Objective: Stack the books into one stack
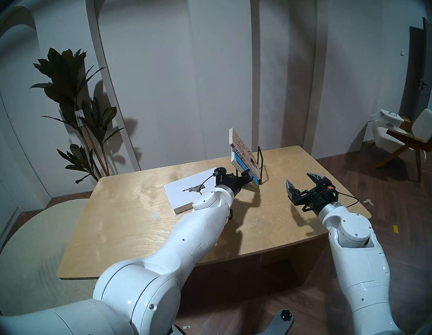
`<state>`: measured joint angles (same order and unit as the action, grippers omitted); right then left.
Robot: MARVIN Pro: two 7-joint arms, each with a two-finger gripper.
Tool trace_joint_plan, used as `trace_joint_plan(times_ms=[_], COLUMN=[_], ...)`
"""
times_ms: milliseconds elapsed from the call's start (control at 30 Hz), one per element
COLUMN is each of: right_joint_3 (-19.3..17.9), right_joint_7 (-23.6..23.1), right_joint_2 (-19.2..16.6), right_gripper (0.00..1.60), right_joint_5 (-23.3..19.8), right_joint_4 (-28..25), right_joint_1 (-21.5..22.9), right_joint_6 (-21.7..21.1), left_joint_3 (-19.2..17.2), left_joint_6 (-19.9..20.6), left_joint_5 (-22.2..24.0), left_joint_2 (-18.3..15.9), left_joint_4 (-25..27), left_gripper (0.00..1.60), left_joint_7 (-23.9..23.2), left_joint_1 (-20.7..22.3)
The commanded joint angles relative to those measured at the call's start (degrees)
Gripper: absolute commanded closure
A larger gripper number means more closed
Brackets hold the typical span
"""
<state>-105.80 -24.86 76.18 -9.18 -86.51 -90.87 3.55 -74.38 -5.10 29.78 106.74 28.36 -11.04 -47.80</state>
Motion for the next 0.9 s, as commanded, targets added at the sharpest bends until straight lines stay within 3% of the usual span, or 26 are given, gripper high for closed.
trace_joint_plan(times_ms=[0, 867], right_joint_3=[-0.1, 0.0], right_joint_7=[0.1, 0.1], right_joint_2=[0.1, 0.0], right_gripper=[0.00, 0.00], right_joint_5=[-0.2, -0.2], right_joint_4=[-1.1, -1.1], right_joint_1=[0.6, 0.6], right_joint_6=[0.5, 0.5], left_joint_3=[-2.1, -4.8], left_joint_6=[0.2, -0.8], left_joint_5=[2.5, 5.4], left_joint_2=[2.2, 4.2], left_joint_4=[-2.9, -13.5], left_gripper=[0.00, 0.00], left_joint_7=[-1.3, -1.4], left_joint_1=[6.4, 13.7])
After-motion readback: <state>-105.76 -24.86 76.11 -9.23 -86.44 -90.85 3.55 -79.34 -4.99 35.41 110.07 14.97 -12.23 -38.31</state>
